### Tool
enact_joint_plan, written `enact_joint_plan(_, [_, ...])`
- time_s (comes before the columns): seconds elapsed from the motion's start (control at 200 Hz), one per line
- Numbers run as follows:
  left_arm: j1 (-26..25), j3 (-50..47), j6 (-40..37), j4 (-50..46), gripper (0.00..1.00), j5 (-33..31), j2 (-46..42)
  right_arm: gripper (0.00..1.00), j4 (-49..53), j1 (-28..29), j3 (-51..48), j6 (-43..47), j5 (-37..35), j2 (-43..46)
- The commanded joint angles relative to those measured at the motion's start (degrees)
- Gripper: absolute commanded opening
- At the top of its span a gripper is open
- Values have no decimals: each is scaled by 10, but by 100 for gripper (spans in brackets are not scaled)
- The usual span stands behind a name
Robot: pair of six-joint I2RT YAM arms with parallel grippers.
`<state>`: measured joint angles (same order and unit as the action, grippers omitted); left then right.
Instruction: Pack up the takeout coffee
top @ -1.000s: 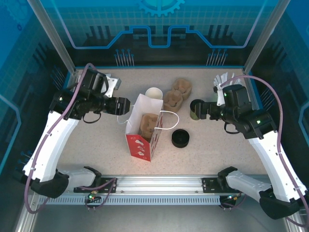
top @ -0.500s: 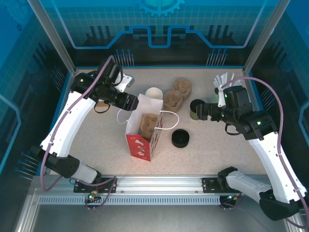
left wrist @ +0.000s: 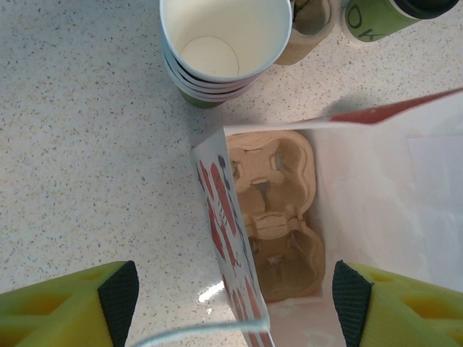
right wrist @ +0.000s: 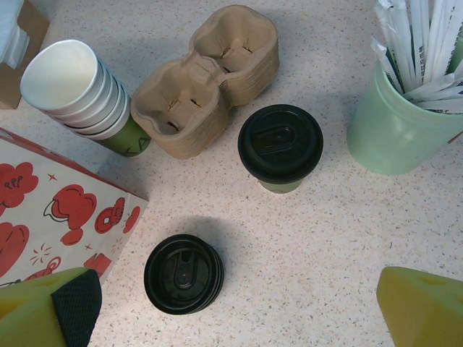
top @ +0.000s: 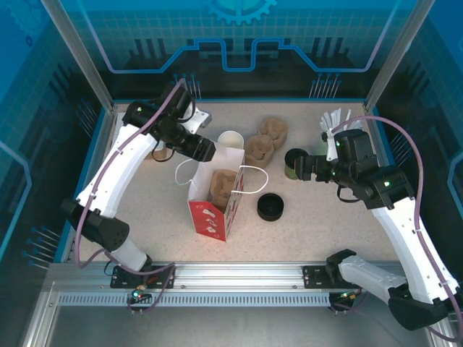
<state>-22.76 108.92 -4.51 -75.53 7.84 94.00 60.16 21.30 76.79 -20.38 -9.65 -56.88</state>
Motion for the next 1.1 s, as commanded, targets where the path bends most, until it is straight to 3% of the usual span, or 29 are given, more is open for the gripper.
enact_joint_plan(0.0, [-4,29,-14,12,71,14,31,100,-1,-9,-6,-1,1,7])
enact_joint_plan(0.16, [-4,58,-10,16,56,5,72,100,1,-10,-4,-1,0,8])
enact_joint_plan(0.34, [-4,67,41,28,20,-13,56,100,1,-10,-5,-3,3,5])
enact_joint_plan(0.47, [-4,51,100,27,4,-65,12,100,-5,-10,-6,-4,7,2])
enact_joint_plan(0.735, [-10,-29,240,62,0,-199,-114,100,-12,-10,-3,-9,20,-13])
enact_joint_plan(0.896, [-67,-96,276,124,0,-343,-185,100,-19,-9,0,-15,41,-19])
enact_joint_plan(1.096, [-110,-158,304,170,0,-437,-234,100,-38,-1,-16,-27,71,-25])
